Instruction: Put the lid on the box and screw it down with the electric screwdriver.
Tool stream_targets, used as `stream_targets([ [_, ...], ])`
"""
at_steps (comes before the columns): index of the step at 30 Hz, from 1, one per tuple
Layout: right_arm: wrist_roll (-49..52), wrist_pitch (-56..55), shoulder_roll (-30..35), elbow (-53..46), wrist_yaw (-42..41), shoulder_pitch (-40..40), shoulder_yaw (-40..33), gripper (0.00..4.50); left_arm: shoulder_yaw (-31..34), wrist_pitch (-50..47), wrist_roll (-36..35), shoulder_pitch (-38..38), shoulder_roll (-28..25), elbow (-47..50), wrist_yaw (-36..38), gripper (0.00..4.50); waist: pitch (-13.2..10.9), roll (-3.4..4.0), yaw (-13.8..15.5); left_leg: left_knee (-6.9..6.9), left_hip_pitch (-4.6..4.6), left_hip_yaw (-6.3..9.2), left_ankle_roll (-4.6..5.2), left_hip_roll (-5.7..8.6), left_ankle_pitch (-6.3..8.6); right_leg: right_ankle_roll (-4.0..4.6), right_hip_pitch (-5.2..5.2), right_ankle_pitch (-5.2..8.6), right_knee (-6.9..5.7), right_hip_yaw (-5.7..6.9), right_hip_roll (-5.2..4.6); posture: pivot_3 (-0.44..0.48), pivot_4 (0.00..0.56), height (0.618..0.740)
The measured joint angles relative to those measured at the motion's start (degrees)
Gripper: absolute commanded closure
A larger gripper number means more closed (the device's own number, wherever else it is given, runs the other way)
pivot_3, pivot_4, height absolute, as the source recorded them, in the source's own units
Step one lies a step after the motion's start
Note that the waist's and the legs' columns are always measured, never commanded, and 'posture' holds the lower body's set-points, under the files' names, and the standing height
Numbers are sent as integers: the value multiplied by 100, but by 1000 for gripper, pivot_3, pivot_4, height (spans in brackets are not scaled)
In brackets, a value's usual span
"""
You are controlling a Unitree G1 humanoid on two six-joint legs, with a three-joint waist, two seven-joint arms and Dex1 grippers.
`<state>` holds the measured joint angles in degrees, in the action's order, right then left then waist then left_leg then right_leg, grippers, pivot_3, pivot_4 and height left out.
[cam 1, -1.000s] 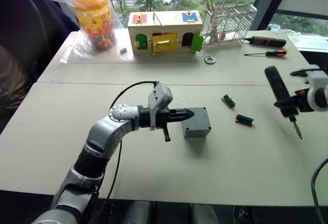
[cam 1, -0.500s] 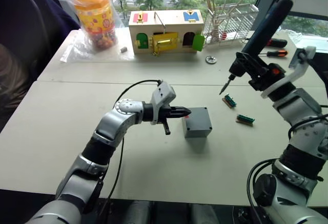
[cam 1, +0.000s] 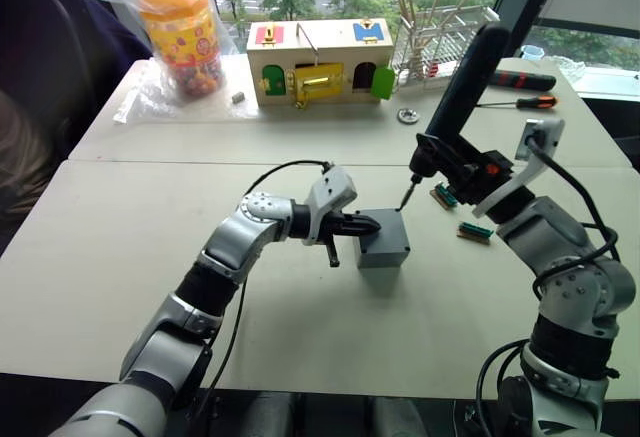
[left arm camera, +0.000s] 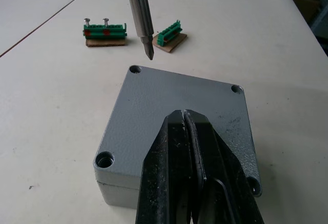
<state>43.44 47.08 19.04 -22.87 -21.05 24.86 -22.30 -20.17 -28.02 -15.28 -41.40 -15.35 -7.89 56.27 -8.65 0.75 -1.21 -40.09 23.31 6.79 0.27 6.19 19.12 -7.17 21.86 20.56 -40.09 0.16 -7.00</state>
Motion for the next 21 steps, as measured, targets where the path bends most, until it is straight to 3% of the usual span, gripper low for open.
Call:
stream_targets([
  [21,-290,-874,97,406,6,-191,453,2740,14,-118,90,49,23,145,104,4500,1,0,0,-2,0,0,0,0,0,0,0,0,-1,0,0,0,150,740],
])
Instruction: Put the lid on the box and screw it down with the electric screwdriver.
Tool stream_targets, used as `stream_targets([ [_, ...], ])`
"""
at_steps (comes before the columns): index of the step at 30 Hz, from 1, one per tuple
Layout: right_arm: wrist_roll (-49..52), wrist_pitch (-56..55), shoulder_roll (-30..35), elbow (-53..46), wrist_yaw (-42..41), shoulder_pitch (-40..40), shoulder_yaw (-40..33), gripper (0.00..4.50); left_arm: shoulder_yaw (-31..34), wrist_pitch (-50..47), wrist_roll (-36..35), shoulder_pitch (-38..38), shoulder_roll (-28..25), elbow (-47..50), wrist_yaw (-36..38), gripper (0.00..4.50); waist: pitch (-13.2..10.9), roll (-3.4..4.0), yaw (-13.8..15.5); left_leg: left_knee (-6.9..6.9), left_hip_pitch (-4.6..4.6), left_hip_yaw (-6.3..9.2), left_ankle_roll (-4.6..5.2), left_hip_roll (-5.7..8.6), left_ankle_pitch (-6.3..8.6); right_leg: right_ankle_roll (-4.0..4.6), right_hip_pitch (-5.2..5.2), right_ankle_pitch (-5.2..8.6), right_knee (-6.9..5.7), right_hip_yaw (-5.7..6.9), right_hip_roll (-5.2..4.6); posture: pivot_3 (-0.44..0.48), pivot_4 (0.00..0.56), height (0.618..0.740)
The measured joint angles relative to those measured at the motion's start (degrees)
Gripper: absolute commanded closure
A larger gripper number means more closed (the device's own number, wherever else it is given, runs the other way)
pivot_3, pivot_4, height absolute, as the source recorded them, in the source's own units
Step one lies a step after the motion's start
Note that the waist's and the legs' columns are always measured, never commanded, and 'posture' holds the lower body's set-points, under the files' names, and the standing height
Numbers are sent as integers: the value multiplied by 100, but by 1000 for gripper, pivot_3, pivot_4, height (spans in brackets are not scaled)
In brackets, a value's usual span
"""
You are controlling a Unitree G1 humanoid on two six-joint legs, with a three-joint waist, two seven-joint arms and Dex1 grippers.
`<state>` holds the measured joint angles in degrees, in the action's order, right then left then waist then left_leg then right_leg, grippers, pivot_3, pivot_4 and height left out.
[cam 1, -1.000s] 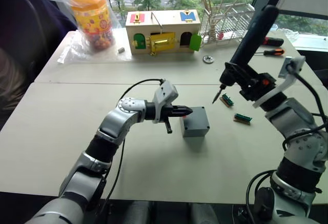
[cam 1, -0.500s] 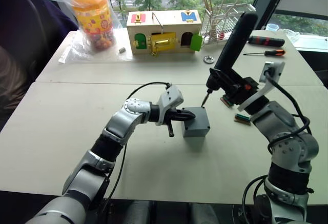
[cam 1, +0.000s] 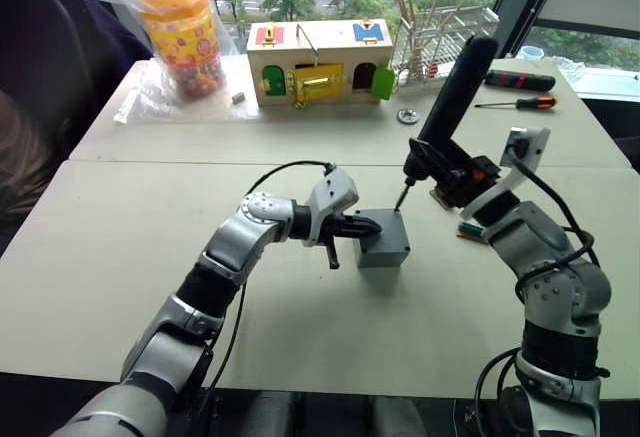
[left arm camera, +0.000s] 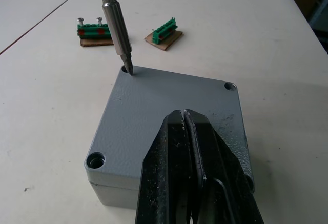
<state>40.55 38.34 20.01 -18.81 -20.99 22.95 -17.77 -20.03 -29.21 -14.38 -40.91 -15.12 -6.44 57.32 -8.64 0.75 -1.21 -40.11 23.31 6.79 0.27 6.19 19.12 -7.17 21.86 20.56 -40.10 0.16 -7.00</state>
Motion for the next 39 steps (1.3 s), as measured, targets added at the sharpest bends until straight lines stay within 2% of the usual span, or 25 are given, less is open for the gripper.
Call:
stream_targets([
  [10,-112,-173,132,129,-107,-28,114,2740,-1,-58,0,28,0,63,2,4500,0,0,3,-1,0,1,0,0,0,0,-1,0,0,0,0,0,150,740],
  [15,-430,-478,418,-146,-412,-271,531,2740,-8,-53,18,52,-7,62,0,4500,11,-4,0,0,-6,2,0,0,0,0,-4,0,-3,0,1,0,150,740],
  [17,-671,-711,465,-268,-522,-434,730,2740,-58,-57,28,82,-13,63,10,4500,25,-11,2,3,-28,6,0,-1,0,0,-24,0,0,0,2,0,150,740],
  [19,-836,-915,466,-348,-582,-609,838,2740,-97,-62,35,112,-46,63,26,4500,38,-29,5,23,-87,9,1,-1,1,0,-75,0,17,0,2,0,150,740],
  [27,-1103,-1341,359,-280,-642,-911,933,2740,-156,-59,69,187,-51,54,41,4500,126,-81,8,23,-97,38,1,0,1,0,-93,0,23,0,11,0,150,740],
  [30,-1125,-1404,360,-213,-680,-946,936,2740,-172,-62,117,200,-51,47,53,4500,152,-80,14,28,-105,69,0,-1,1,0,-137,0,93,0,24,0,150,740],
  [39,-1179,-1554,329,-106,-756,-986,950,2740,-191,-63,146,201,-46,18,56,4500,179,-84,17,30,-117,78,0,0,1,1,-152,0,95,0,23,0,150,740],
])
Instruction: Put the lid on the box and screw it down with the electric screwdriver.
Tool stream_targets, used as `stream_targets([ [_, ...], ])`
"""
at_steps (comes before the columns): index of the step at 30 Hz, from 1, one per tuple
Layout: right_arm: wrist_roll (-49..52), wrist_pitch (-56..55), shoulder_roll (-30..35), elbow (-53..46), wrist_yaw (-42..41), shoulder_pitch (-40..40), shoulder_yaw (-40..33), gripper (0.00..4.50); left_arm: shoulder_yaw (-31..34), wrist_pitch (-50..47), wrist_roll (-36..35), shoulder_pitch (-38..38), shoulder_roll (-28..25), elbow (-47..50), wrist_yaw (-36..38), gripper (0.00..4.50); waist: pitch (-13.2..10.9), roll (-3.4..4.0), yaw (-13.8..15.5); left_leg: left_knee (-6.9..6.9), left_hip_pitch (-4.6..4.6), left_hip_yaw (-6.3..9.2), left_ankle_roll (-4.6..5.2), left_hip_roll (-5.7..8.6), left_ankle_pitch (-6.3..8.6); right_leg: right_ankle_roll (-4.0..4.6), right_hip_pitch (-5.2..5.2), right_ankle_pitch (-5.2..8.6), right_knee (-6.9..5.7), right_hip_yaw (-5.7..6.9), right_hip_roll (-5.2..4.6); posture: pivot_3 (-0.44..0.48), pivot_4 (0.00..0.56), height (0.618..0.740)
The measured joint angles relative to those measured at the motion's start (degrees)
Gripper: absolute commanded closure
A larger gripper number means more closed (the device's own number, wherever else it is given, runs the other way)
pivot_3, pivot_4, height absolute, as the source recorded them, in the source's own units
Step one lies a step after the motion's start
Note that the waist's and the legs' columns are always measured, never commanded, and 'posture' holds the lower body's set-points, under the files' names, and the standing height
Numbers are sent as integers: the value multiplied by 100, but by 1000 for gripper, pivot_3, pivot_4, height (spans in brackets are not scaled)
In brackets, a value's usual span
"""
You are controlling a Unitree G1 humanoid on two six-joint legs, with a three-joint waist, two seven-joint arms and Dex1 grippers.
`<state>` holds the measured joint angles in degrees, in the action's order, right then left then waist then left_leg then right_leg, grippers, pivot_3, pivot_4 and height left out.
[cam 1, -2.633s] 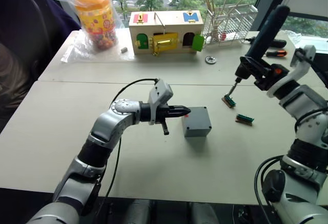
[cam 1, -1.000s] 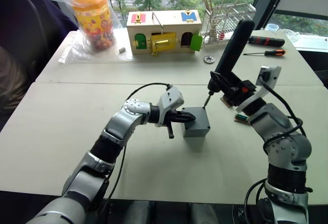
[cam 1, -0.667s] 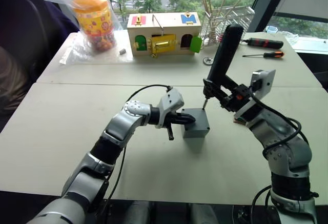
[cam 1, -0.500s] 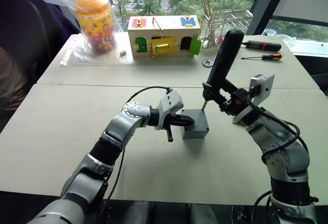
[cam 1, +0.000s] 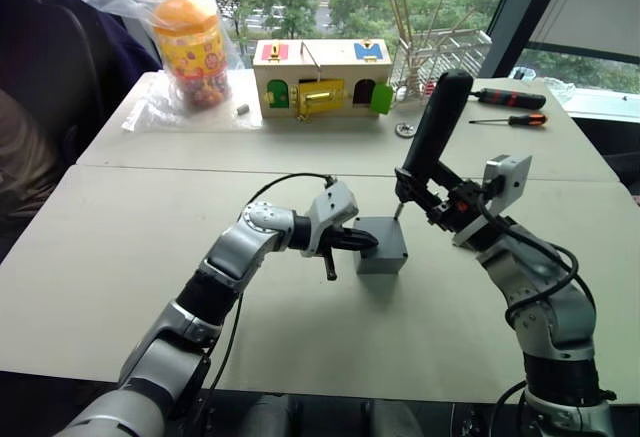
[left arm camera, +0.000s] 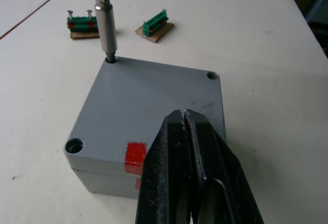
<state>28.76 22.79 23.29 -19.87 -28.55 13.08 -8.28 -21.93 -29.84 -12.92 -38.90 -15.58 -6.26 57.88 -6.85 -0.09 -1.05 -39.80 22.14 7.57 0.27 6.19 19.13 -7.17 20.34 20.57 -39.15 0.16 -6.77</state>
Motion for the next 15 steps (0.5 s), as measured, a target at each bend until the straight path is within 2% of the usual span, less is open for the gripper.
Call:
stream_targets([
  [4,2,-13,-3,54,-40,-2,-1,2740,-24,10,26,15,0,0,-35,4500,16,-5,2,9,-14,2,0,0,0,0,-13,0,5,0,0,0,150,740],
  [8,7,-37,-5,103,-81,-47,-2,2740,-47,21,91,23,4,-40,-55,4500,25,-10,17,56,-90,2,0,1,0,1,-67,1,51,-1,-3,0,150,740],
  [10,11,-94,-32,103,-86,-93,-4,2740,-53,26,111,23,3,-40,-56,4500,32,-8,17,68,-96,8,-2,-6,-1,1,-103,1,106,-2,6,0,150,740],
  [15,7,-204,-79,99,-85,-174,-4,2740,-64,36,122,23,4,-46,-53,4500,35,-9,13,67,-100,9,-2,-6,-1,1,-106,1,106,-2,5,0,150,740],
])
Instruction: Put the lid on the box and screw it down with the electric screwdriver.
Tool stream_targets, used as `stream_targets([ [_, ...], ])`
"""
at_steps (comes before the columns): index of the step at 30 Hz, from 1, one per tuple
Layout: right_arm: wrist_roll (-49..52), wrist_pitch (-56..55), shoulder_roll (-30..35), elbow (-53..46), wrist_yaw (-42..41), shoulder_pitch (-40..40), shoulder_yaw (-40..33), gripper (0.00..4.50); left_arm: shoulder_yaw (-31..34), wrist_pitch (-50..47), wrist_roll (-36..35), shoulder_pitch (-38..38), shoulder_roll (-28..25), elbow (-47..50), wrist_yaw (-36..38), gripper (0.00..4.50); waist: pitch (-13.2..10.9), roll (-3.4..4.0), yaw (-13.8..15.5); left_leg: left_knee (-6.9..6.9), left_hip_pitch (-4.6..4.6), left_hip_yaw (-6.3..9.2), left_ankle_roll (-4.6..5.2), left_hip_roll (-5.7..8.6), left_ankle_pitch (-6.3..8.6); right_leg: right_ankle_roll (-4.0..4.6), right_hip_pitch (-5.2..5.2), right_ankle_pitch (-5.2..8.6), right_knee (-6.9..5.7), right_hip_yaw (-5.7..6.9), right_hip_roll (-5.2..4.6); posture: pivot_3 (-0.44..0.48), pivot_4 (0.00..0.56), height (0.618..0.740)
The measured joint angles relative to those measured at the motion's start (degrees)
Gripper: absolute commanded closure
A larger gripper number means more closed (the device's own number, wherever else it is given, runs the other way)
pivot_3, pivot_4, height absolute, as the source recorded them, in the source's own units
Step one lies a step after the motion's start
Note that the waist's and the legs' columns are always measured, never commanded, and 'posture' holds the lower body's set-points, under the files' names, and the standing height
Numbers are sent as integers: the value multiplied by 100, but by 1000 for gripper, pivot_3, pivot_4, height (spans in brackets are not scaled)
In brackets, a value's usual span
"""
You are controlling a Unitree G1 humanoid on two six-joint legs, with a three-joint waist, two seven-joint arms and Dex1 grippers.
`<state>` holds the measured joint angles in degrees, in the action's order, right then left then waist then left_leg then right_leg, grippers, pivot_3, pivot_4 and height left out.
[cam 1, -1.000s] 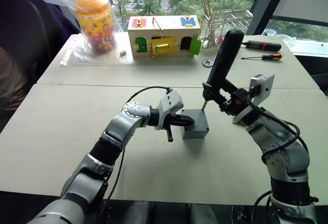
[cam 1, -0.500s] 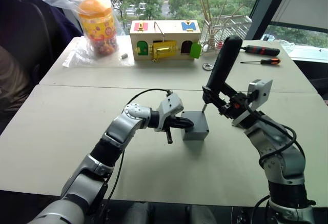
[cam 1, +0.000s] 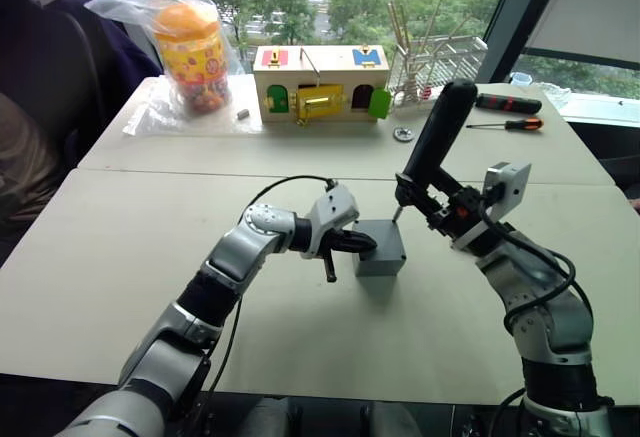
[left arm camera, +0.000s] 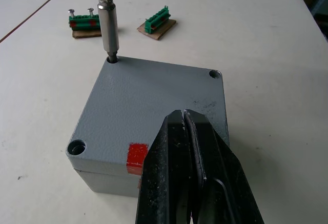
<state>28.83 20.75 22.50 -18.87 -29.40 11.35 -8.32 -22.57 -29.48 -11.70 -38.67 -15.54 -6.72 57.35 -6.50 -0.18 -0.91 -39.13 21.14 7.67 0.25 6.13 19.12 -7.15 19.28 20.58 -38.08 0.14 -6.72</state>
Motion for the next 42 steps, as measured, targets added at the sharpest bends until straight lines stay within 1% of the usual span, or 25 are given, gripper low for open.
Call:
stream_targets([
  [7,-74,0,-10,-8,0,20,43,2740,-2,30,2,-6,4,-38,4,4500,2,-2,0,0,-1,0,0,0,0,0,-2,0,2,0,0,0,150,740],
  [11,-189,0,-12,-5,3,45,115,2740,-5,66,4,-17,29,-111,2,4500,10,-8,3,4,-16,3,0,0,0,0,-3,0,6,0,-1,0,150,740],
  [15,-228,0,-147,99,81,123,118,2740,-22,103,45,-16,34,-117,-3,4500,17,-17,4,5,-19,5,-1,0,0,0,-5,0,7,-1,-2,0,150,740],
  [24,-311,0,-217,248,82,236,136,2740,-26,106,75,-7,49,-114,-8,4500,25,-23,8,7,-19,10,-1,0,1,1,-7,0,10,-2,-3,0,150,740],
  [29,-391,-73,-310,294,85,205,137,2740,-27,103,99,14,49,-113,-11,4500,50,-37,10,10,-20,15,-1,0,1,1,-9,0,12,-2,-2,0,150,740],
  [42,-415,-144,-346,305,90,171,135,2740,-27,105,105,19,49,-114,-4,4500,55,-36,11,14,-22,19,-1,0,1,1,-15,1,22,-3,-2,0,150,740],
])
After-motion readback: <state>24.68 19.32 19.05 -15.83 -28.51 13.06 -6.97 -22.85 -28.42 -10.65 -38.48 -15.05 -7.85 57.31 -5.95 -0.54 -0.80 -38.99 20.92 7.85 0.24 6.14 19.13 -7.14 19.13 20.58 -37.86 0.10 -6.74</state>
